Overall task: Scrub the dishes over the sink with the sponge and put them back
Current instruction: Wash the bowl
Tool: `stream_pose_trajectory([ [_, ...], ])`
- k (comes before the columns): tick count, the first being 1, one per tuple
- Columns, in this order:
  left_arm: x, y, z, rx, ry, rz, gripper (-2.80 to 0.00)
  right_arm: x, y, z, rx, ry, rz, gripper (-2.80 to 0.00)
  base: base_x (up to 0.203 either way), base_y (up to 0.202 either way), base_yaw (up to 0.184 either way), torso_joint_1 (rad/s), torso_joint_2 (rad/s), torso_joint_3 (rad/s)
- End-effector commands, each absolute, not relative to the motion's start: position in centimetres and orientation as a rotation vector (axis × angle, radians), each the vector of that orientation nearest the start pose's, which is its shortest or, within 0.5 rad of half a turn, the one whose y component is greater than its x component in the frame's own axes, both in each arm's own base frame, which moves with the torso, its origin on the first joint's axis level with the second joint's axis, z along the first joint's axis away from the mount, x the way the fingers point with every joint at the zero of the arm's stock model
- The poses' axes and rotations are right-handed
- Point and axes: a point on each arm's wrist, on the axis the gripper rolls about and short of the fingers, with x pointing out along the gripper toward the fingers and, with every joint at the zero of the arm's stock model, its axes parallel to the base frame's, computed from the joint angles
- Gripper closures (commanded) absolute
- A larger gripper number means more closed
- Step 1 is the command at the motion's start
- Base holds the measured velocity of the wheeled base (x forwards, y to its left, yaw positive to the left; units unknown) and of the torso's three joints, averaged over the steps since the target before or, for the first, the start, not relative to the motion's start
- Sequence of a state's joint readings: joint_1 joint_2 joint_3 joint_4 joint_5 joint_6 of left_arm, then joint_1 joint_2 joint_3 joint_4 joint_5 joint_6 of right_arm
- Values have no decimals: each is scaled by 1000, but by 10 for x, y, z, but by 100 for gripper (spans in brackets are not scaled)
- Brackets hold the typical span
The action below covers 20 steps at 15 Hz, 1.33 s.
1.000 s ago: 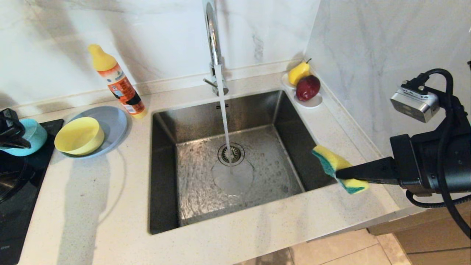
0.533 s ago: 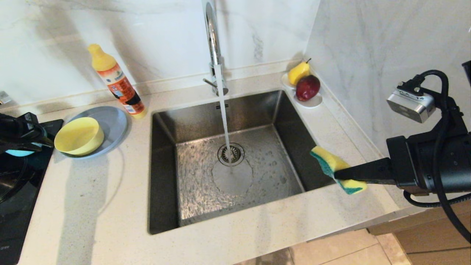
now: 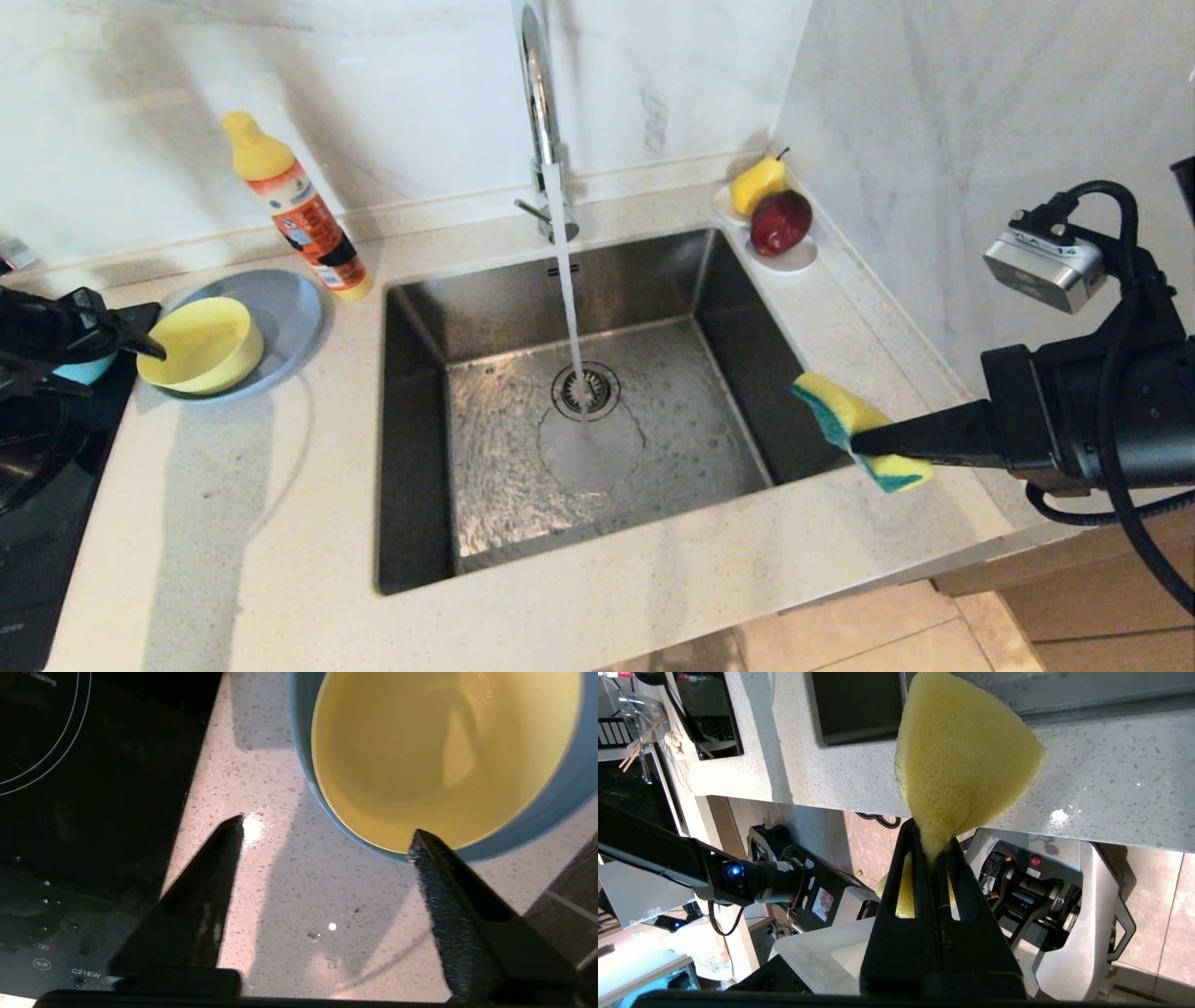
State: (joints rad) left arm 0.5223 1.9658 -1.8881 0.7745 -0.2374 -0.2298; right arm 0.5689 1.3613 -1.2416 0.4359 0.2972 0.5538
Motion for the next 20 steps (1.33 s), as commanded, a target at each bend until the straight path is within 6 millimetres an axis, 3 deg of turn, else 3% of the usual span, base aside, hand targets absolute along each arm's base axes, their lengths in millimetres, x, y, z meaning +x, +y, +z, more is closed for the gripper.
stream_pose_trajectory([
  [1, 321, 179, 255, -545, 785, 359, -280, 169, 116, 292, 429, 790, 659, 0, 0, 0, 0, 0, 0, 0],
  [7, 333, 181, 238, -583, 821, 355, -280, 173, 110, 289, 421, 789, 638, 0, 0, 0, 0, 0, 0, 0],
  [20, 351, 178, 228, -622, 786, 285, -280, 176, 107, 287, 426, 798, 644, 0, 0, 0, 0, 0, 0, 0],
])
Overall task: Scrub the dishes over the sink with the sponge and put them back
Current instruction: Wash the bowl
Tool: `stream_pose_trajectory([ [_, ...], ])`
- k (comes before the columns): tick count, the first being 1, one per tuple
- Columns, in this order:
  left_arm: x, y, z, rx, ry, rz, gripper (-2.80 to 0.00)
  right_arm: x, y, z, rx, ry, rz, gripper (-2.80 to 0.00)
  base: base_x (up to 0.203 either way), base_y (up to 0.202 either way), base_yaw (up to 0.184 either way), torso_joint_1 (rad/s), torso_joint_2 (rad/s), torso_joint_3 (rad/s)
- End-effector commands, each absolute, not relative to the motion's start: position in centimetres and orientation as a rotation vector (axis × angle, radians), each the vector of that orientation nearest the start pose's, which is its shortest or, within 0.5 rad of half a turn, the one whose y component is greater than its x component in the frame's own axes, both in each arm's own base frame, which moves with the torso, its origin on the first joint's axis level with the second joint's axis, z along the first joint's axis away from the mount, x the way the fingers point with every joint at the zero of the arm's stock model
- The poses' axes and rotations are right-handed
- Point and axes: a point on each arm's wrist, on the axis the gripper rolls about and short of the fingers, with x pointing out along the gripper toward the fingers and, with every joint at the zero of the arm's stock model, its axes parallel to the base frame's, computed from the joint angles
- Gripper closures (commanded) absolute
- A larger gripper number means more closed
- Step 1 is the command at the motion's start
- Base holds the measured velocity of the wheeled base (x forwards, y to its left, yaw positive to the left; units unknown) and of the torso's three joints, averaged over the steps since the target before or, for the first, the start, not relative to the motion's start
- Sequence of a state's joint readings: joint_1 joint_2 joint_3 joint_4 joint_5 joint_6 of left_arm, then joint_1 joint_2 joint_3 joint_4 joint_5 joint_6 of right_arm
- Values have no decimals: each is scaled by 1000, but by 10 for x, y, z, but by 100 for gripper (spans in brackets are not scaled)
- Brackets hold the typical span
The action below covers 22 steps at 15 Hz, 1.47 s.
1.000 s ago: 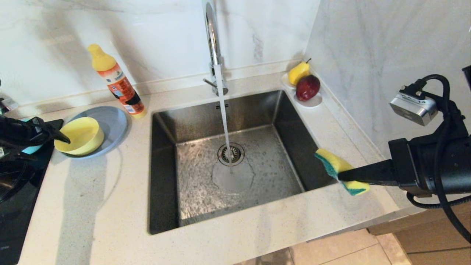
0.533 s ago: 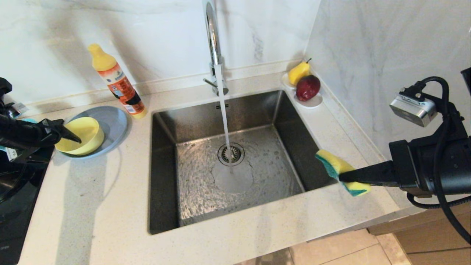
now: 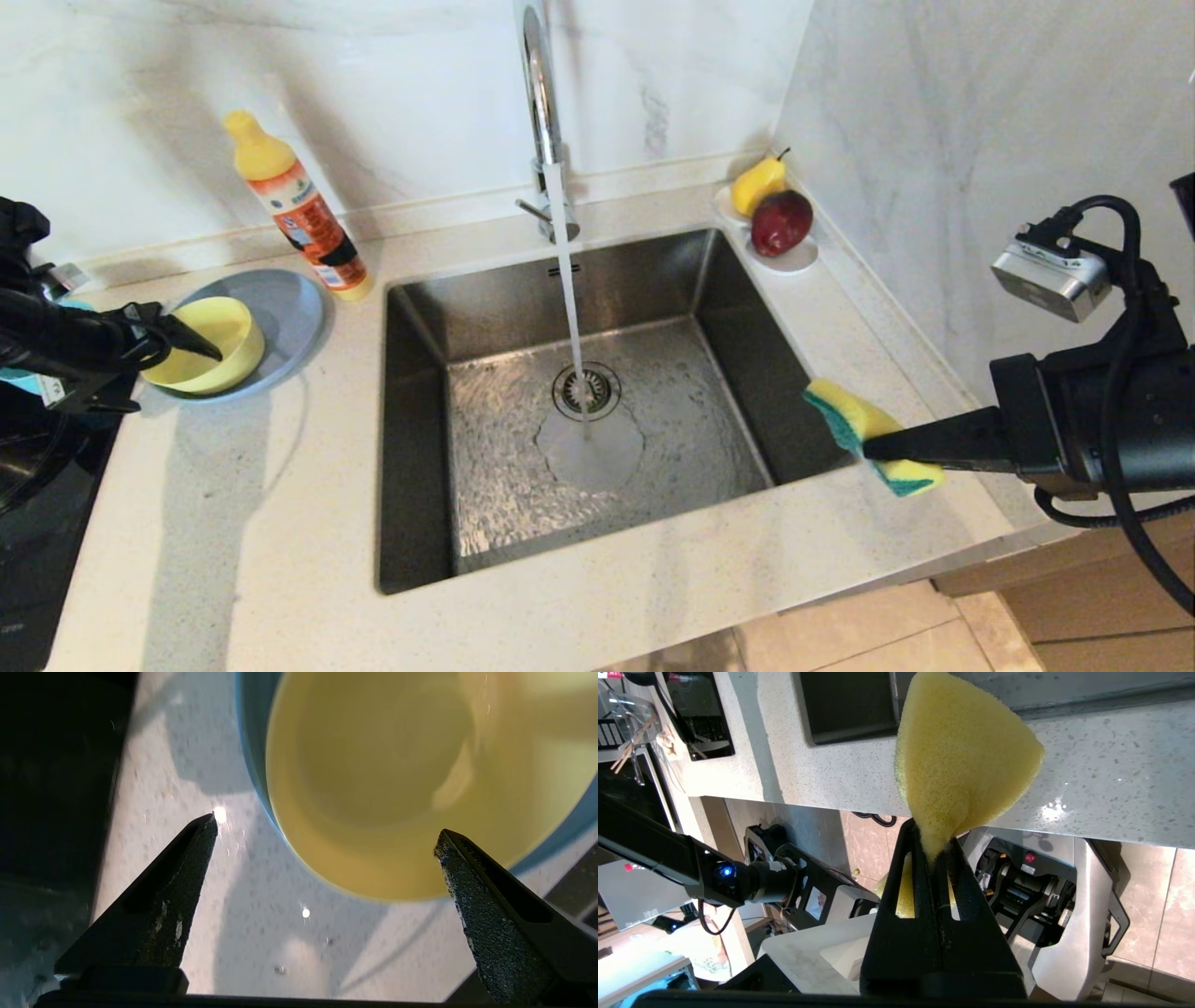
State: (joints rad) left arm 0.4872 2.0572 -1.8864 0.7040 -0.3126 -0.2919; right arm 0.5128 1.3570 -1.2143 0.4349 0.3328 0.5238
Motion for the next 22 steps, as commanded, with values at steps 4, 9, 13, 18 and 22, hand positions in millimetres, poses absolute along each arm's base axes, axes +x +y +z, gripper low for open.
stream_pose_trajectory([
  [4, 354, 180, 237, -657, 704, 297, -280, 178, 109, 285, 425, 808, 647, 0, 0, 0, 0, 0, 0, 0],
  [9, 349, 179, 250, -623, 649, 287, -280, 177, 108, 286, 425, 806, 648, 0, 0, 0, 0, 0, 0, 0],
  [13, 354, 181, 252, -606, 602, 278, -280, 178, 109, 283, 423, 815, 645, 0, 0, 0, 0, 0, 0, 0],
  [18, 361, 184, 241, -603, 622, 272, -280, 187, 105, 282, 416, 756, 658, 0, 0, 0, 0, 0, 0, 0],
  [22, 370, 187, 235, -605, 591, 261, -280, 186, 104, 282, 420, 757, 670, 0, 0, 0, 0, 0, 0, 0],
])
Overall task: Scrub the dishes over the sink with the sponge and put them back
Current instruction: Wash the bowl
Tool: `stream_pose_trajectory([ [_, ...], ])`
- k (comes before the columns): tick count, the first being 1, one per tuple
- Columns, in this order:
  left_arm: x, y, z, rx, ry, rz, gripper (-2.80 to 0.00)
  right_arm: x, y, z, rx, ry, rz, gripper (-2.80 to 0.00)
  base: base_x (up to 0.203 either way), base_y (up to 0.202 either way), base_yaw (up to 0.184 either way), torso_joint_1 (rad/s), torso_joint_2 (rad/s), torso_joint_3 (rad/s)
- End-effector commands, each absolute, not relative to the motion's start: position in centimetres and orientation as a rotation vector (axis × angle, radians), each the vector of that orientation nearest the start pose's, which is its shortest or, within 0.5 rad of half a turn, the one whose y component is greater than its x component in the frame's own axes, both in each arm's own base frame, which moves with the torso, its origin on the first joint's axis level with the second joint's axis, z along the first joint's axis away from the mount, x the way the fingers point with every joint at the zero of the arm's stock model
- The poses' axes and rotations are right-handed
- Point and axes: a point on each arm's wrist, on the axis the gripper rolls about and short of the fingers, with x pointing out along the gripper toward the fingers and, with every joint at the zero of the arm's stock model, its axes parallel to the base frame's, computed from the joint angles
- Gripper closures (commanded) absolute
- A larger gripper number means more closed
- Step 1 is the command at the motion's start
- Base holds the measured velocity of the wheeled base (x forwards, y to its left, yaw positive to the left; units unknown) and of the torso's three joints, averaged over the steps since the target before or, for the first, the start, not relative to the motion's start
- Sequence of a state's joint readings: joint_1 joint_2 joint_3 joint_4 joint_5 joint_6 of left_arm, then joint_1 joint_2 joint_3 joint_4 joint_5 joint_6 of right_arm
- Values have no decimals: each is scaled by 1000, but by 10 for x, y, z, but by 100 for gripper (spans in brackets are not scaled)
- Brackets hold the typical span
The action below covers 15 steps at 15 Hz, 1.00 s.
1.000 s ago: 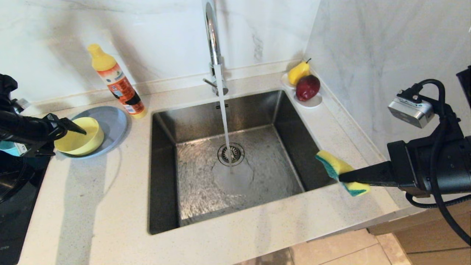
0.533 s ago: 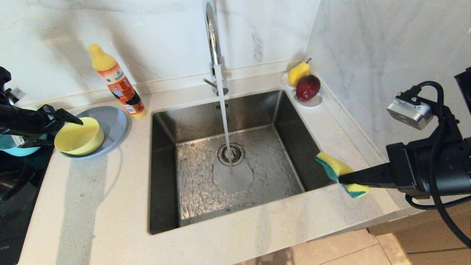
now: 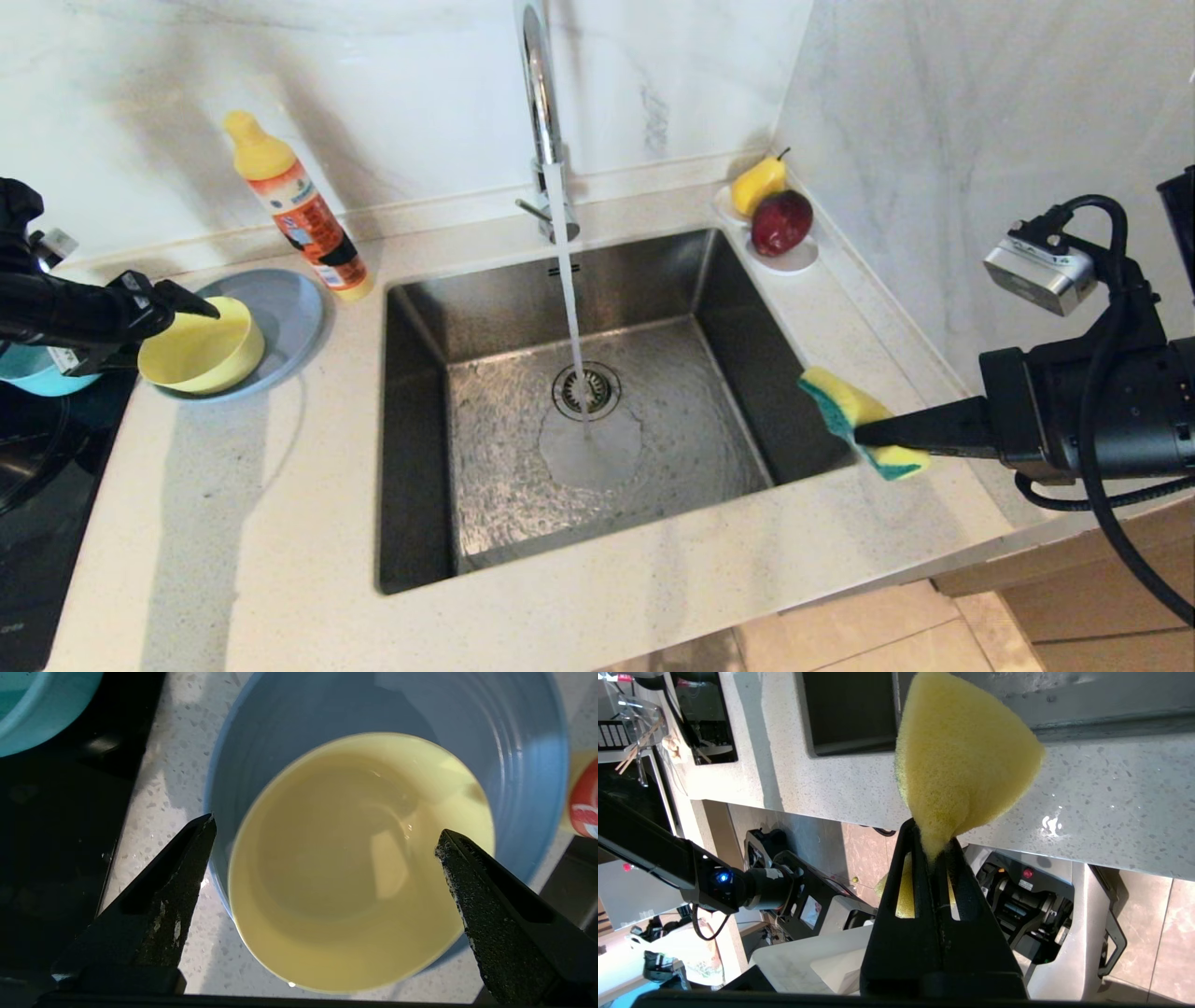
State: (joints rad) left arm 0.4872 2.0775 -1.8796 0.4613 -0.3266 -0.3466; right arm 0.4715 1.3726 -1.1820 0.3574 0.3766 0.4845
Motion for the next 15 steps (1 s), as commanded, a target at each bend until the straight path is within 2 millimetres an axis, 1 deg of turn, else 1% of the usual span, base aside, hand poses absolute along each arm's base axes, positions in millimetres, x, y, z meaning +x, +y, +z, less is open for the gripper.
stream_pose_trajectory([
  [1, 370, 187, 234, -605, 593, 259, -280, 186, 104, 280, 420, 761, 669, 0, 0, 0, 0, 0, 0, 0],
  [7, 378, 178, 231, -601, 599, 232, -280, 185, 102, 277, 420, 766, 662, 0, 0, 0, 0, 0, 0, 0],
  [15, 383, 181, 229, -594, 571, 233, -280, 186, 101, 276, 420, 767, 654, 0, 0, 0, 0, 0, 0, 0],
])
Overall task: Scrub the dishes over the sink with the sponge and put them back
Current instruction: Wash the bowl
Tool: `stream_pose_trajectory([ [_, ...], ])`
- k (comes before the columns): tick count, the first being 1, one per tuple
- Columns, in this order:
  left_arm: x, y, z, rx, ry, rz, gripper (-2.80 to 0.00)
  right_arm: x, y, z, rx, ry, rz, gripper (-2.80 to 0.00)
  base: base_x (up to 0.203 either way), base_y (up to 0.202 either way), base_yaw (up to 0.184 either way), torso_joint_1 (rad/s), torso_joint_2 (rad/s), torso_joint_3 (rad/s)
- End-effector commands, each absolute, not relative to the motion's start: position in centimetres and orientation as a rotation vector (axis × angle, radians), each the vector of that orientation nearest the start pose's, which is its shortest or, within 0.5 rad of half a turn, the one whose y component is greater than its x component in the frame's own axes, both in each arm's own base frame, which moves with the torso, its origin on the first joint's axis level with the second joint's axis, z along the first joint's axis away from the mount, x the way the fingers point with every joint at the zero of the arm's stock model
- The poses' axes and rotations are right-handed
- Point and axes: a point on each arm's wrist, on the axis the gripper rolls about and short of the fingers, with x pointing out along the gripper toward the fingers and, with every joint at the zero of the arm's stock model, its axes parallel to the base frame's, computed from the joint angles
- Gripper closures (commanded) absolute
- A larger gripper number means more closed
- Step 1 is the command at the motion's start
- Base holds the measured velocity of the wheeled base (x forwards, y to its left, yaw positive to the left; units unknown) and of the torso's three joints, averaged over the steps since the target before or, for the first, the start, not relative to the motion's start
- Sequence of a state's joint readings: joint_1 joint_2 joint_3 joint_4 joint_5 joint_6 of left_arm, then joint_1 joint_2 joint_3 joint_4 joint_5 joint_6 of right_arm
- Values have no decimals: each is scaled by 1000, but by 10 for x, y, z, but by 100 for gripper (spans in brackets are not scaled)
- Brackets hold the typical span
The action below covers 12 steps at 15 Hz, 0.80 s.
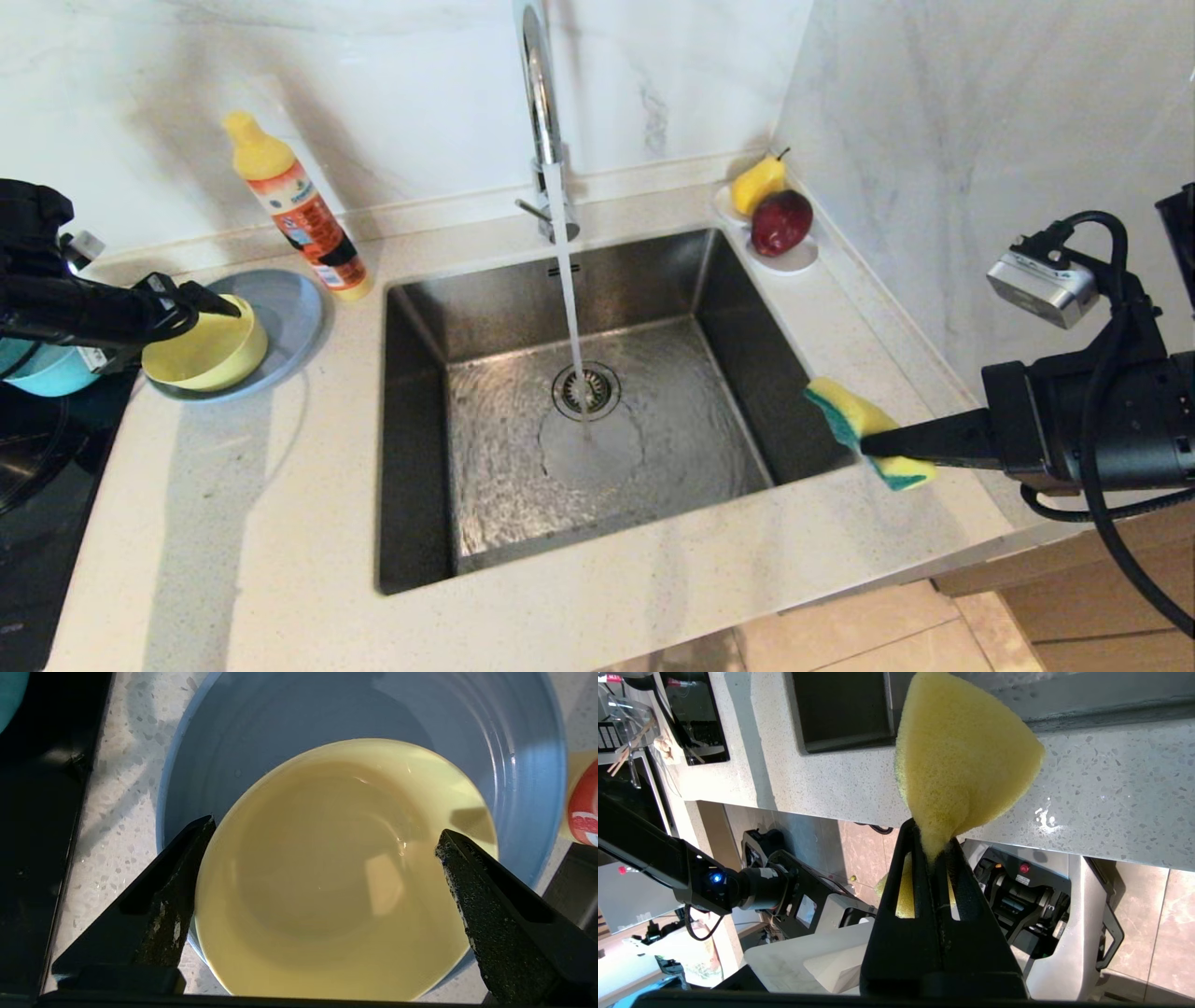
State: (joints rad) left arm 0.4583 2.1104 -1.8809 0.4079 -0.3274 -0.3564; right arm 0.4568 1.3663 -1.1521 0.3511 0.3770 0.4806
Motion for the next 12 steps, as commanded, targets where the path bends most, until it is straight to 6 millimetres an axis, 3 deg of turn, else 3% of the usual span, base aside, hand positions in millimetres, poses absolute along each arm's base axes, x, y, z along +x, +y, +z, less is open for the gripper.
stream_pose_trajectory([
  [1, 383, 181, 229, -593, 569, 232, -280, 186, 101, 276, 419, 767, 655, 0, 0, 0, 0, 0, 0, 0],
  [2, 384, 181, 228, -592, 567, 232, -280, 186, 101, 276, 419, 767, 655, 0, 0, 0, 0, 0, 0, 0],
  [3, 384, 182, 228, -590, 564, 234, 0, 186, 101, 276, 420, 768, 654, 0, 0, 0, 0, 0, 0, 0],
  [12, 391, 185, 221, -578, 552, 241, 0, 187, 100, 277, 421, 758, 654, 0, 0, 0, 0, 0, 0, 0],
])
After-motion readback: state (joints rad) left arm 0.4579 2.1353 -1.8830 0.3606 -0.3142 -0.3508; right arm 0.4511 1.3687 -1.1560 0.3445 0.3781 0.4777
